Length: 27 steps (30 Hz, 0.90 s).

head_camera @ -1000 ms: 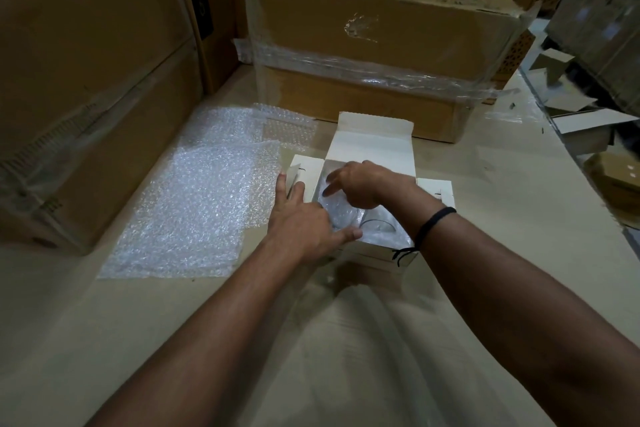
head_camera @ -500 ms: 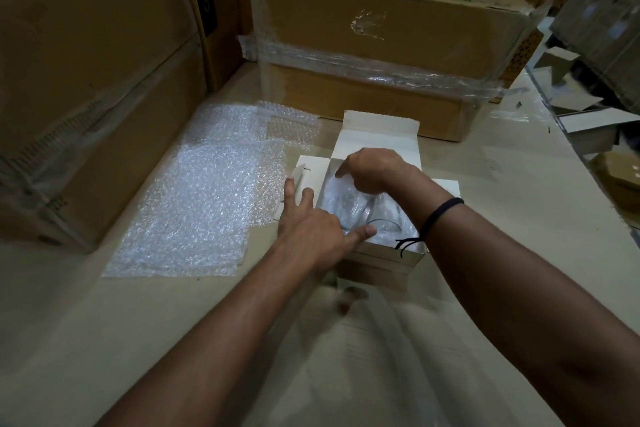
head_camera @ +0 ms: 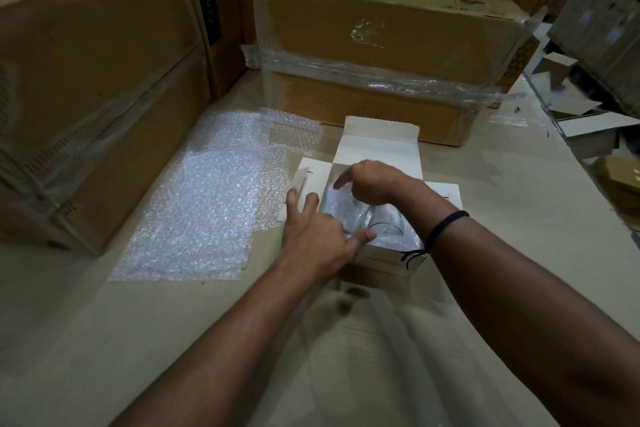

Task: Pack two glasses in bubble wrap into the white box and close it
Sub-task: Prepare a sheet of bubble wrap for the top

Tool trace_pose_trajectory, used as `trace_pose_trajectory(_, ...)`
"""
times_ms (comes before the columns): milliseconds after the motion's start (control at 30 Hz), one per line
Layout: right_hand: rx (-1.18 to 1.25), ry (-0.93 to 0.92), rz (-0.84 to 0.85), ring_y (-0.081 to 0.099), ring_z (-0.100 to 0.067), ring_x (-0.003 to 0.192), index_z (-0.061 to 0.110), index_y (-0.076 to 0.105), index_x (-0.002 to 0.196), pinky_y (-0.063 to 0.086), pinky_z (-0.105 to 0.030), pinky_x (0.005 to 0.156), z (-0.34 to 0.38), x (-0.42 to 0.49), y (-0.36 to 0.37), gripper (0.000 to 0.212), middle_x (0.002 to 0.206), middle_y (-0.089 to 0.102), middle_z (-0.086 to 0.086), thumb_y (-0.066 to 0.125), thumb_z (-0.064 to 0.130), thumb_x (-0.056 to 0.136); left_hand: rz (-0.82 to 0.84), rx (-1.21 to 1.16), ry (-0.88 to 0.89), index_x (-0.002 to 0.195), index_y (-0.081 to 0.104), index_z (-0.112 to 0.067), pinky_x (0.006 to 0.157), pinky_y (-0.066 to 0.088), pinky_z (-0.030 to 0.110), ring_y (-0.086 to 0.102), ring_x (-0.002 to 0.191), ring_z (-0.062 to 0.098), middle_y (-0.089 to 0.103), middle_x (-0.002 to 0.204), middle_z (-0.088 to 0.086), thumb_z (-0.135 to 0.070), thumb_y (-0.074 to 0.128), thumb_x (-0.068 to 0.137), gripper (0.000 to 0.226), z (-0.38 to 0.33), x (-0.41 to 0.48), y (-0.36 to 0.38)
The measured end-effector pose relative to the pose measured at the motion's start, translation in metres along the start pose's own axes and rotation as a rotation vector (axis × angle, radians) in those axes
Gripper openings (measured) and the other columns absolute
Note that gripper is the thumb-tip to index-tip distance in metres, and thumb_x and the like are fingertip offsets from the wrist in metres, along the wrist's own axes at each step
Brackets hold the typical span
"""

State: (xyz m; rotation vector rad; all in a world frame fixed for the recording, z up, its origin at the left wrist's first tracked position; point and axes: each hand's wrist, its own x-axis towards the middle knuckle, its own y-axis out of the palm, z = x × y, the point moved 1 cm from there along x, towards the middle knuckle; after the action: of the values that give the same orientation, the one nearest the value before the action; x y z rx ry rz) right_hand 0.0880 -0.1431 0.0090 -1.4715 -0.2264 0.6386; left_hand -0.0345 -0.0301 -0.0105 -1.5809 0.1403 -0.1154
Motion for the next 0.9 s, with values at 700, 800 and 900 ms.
trace_pose_trajectory(700, -0.188, 0.056, 0.182, 0.012, -0.03, 0.148, 0.04, 0.037, 0.146, 0.01, -0.054, 0.119, 0.016, -0.022, 0.012, 0.044, 0.162, 0.018, 0.003, 0.025, 0.039, 0.104, -0.848, -0.418, 0.046, 0.076, 0.071, -0.021, 0.086, 0.031, 0.034, 0.058, 0.089, 0.015, 0.069, 0.086, -0.01, -0.026, 0.063, 0.082, 0.011, 0.064, -0.071, 0.043)
trace_pose_trajectory(800, 0.006, 0.062, -0.159, 0.037, -0.028, 0.137, 0.026, 0.052, 0.138, 0.032, -0.046, 0.111, 0.026, -0.04, 0.01, 0.04, 0.151, 0.042, -0.004, 0.036, 0.035, 0.103, -0.762, -0.47, -0.148, 0.087, 0.072, -0.02, 0.084, 0.032, 0.032, 0.059, 0.094, 0.02, 0.069, 0.095, -0.005, -0.028, 0.06, 0.082, 0.015, 0.109, -0.084, 0.056)
trace_pose_trajectory(900, 0.226, 0.003, -0.568, 0.055, -0.024, 0.116, 0.016, 0.064, 0.12, 0.046, -0.039, 0.096, 0.062, -0.073, 0.018, 0.028, 0.128, 0.062, -0.004, 0.051, 0.027, 0.098, -0.489, -0.442, -0.317, 0.105, 0.073, -0.023, 0.091, 0.031, 0.036, 0.055, 0.112, 0.024, 0.067, 0.114, -0.003, -0.036, 0.06, 0.08, 0.031, 0.145, -0.086, 0.061)
